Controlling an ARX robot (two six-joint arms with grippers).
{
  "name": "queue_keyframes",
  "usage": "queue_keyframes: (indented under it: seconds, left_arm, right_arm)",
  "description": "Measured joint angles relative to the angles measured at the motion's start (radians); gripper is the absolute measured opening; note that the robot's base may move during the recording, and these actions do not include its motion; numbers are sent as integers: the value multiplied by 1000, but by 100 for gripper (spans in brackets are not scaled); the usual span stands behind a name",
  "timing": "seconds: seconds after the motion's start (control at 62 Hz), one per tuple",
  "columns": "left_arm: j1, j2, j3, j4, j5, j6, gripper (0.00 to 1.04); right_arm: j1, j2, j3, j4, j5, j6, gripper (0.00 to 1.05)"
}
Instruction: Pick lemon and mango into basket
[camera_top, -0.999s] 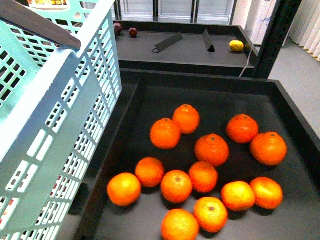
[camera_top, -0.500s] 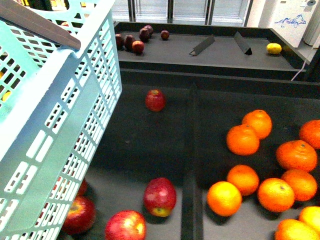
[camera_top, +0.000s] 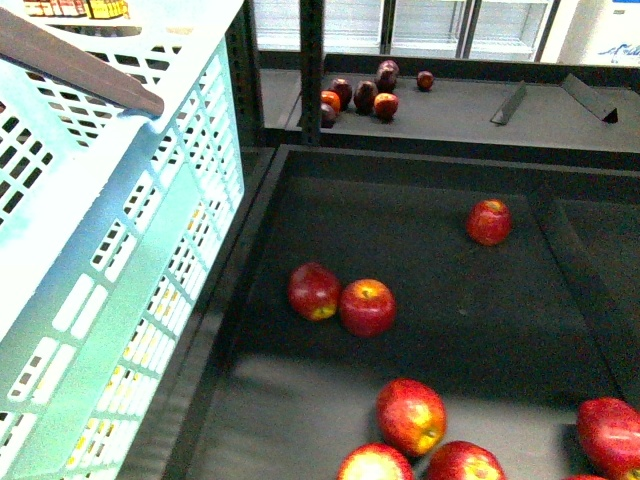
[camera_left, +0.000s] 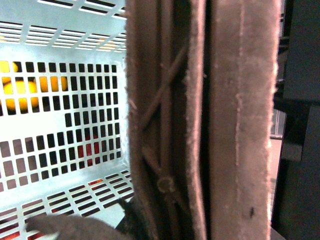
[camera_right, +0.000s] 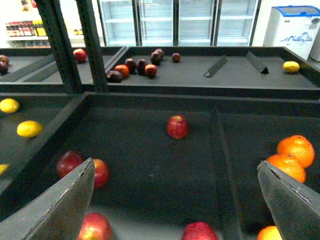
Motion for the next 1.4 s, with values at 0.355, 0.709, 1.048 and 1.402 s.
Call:
queue_keyframes:
  seconds: [0.355, 0.709, 1.048, 1.402]
  left_arm:
    - [0, 1, 0, 0, 0, 0, 14]
    - [0, 1, 0, 0, -1, 0, 14]
    - [0, 0, 0, 0, -2, 0, 14]
    - [0, 0, 0, 0, -2, 1, 14]
  right_arm:
    - [0, 0, 0, 0, -2, 1, 96]
    - [0, 0, 0, 0, -4, 0, 96]
    - [0, 0, 0, 0, -3, 0, 96]
    - [0, -1, 0, 0, -4, 0, 96]
